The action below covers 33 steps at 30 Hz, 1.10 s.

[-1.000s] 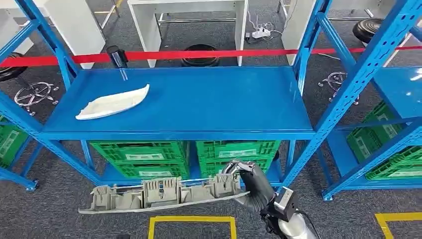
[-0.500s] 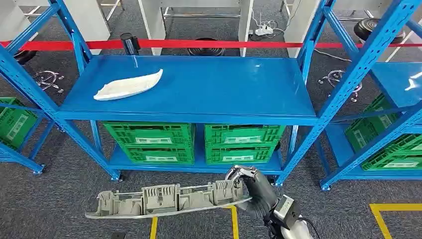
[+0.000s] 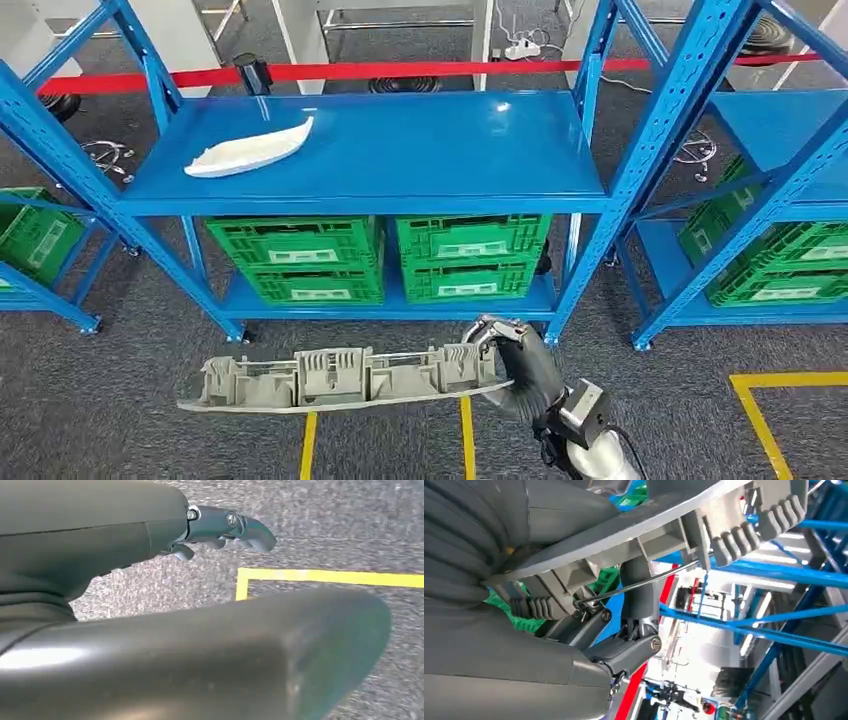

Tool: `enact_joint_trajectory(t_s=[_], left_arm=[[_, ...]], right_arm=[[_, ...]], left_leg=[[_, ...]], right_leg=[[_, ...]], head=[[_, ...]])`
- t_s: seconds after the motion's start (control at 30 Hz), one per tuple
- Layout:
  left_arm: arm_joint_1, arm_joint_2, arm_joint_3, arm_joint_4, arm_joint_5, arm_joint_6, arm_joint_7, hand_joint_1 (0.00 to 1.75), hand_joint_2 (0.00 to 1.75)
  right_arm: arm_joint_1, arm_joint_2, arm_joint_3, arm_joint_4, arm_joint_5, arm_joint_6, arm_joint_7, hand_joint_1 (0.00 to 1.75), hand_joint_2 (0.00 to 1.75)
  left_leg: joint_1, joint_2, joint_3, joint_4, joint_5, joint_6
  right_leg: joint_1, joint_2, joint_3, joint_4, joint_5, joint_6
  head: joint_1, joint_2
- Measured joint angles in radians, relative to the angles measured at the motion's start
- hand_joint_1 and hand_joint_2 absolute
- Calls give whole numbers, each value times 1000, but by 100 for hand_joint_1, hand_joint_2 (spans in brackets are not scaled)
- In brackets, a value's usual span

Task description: Take the parts from the cabinet and place them on the table.

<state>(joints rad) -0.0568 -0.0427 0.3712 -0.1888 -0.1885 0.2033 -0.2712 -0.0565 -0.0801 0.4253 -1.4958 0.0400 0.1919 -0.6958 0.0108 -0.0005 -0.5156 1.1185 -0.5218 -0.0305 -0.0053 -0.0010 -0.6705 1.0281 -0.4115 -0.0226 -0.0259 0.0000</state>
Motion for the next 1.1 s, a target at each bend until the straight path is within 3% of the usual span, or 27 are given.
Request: enact_joint_trajectory(t_s=[0.03,0.07,0.17,0.2,0.23,0.3,0.33,0.37,0.4,0.43,0.47,0.5,0.53,0.57,0.67,0.7,0.73,0.8,0.83,0.87,0.9,0.93,0.97,1.0,1.03,1.07,1.1], left_arm=[[-2,2,0,-2,-3,0,2,0,0],[-4,2,0,-3,-4,0,2,0,0],[-1,1,6,-3,-6,-1,1,0,0],[-3,-4,7,-2,-6,-1,2,0,0],[-4,-3,8,-2,-6,0,2,0,0],[-3,-4,8,-3,-6,-1,1,0,0],[-3,-6,8,-3,-7,-1,-1,0,0],[-3,-6,8,-3,-10,-4,-4,0,0],[-4,-7,8,-3,-13,-6,-5,0,0],[-5,-8,8,-3,-15,-7,-5,0,0],[-6,-9,8,-3,-15,-9,-5,0,0],[-8,-10,8,-3,-15,-10,-5,0,0],[-10,-11,8,-3,-15,-10,-7,0,0],[-12,-12,8,-3,-15,-10,-12,0,0],[-15,-12,10,-4,-11,-10,-27,0,0],[-14,-8,14,-3,-4,-10,-35,0,0],[-13,-10,18,-3,1,-13,-40,0,0],[-12,-10,26,-3,9,-13,-54,0,0],[-12,-8,31,-3,12,-13,-60,0,0],[-12,-7,35,-3,16,-13,-64,0,0],[-12,-6,39,-3,18,-13,-65,0,0],[-12,-5,42,-3,19,-12,-65,0,0],[-13,-5,44,-3,19,-12,-64,0,0],[-14,-5,48,-3,19,-12,-63,0,0],[-16,-5,49,-4,18,-11,-61,0,0],[-17,-4,50,-6,18,-9,-61,0,0],[-19,-4,51,-6,18,-6,-62,0,0]], right_arm=[[8,1,-6,-9,-10,-3,0,175,175],[15,1,-11,-18,-18,-3,-1,175,175],[31,2,-27,-46,-33,3,-3,175,175],[34,2,-32,-47,-37,7,-3,175,175],[37,2,-37,-47,-42,12,-2,175,175],[38,2,-49,-47,-48,16,-2,175,175],[40,2,-52,-47,-51,15,-2,175,175],[41,3,-57,-48,-51,11,-2,175,175],[44,5,-64,-51,-45,1,-2,175,175],[48,7,-71,-57,-35,-6,-1,175,175],[53,9,-77,-64,-30,-8,3,175,175],[55,10,-82,-72,-26,-9,9,175,175],[55,10,-88,-82,-22,-9,15,175,175],[55,11,-94,-88,-17,-10,15,175,175],[59,11,-106,-88,5,-11,11,175,175],[60,11,-105,-87,19,-10,12,175,175],[60,12,-105,-85,25,-3,11,175,175],[57,16,-105,-76,29,13,5,175,175],[51,16,-105,-66,28,20,3,175,175],[44,16,-105,-53,26,27,1,175,175],[35,17,-104,-38,27,27,1,175,175],[26,18,-104,-22,28,27,0,175,175],[17,18,-104,-9,29,26,0,175,175],[10,19,-104,2,29,26,0,175,175],[-1,20,-103,10,28,28,0,175,175],[-14,22,-102,18,29,32,0,175,175],[-24,22,-100,23,29,36,0,175,175]], left_leg=[[-6,-1,71,-107,-51,7],[-9,-2,83,-130,-58,12],[-15,-2,59,-138,-32,36],[-8,9,48,-144,-13,46],[-8,8,29,-144,3,56],[-8,9,-7,-143,32,59],[-9,10,-25,-141,45,60],[-9,11,-41,-138,58,60],[-9,12,-62,-134,70,58],[-9,12,-81,-128,81,56],[-9,12,-100,-120,90,53],[-9,11,-116,-112,98,50],[-12,10,-125,-103,103,45],[-14,8,-131,-94,109,38],[-10,10,-133,-105,141,16],[-5,9,-140,-103,137,10],[-5,5,-155,-77,85,3],[-2,5,-189,45,-41,-8],[-2,5,-203,122,-86,-12],[-2,5,-209,185,-96,-14],[-2,4,-199,208,-72,-15],[-1,5,-173,194,-33,-15],[-1,5,-128,147,6,-14],[-1,5,-68,74,24,-11],[-1,3,15,-30,-4,-7],[-6,2,76,-134,-47,3],[-8,3,70,-138,-55,17]], right_leg=[[3,-2,-6,1,8,7],[2,-5,-2,-3,18,12],[-1,-7,-1,-20,54,34],[-7,0,-10,-16,43,38],[-5,2,-28,18,-22,40],[-7,1,-64,163,-158,48],[-6,2,-76,238,-193,51],[-6,2,-79,292,-194,52],[-6,1,-63,308,-164,52],[-6,1,-27,283,-122,51],[-6,1,31,221,-92,48],[-6,1,105,130,-92,45],[-4,0,182,36,-134,39],[0,1,217,-36,-168,32],[6,1,197,-28,-148,11],[-2,-3,182,-33,-131,2],[-2,-3,166,-33,-118,-5],[-2,-3,133,-33,-92,-10],[-2,-3,115,-31,-78,-9],[-2,-4,96,-29,-64,-7],[-2,-5,78,-27,-52,-5],[-2,-6,61,-25,-41,-2],[-2,-7,44,-22,-31,1],[-2,-8,31,-20,-22,5],[-1,-8,27,-16,-11,10],[4,-9,19,-11,-7,15],[4,-9,20,-13,3,22]], head=[[-1,0],[0,0],[1,0],[-1,0],[3,0],[15,0],[16,0],[17,0],[19,0],[21,0],[21,0],[23,0],[24,0],[23,0],[21,0],[23,0],[21,0],[11,0],[10,0],[8,0],[6,0],[4,0],[3,0],[2,0],[1,0],[-2,0],[1,0]])
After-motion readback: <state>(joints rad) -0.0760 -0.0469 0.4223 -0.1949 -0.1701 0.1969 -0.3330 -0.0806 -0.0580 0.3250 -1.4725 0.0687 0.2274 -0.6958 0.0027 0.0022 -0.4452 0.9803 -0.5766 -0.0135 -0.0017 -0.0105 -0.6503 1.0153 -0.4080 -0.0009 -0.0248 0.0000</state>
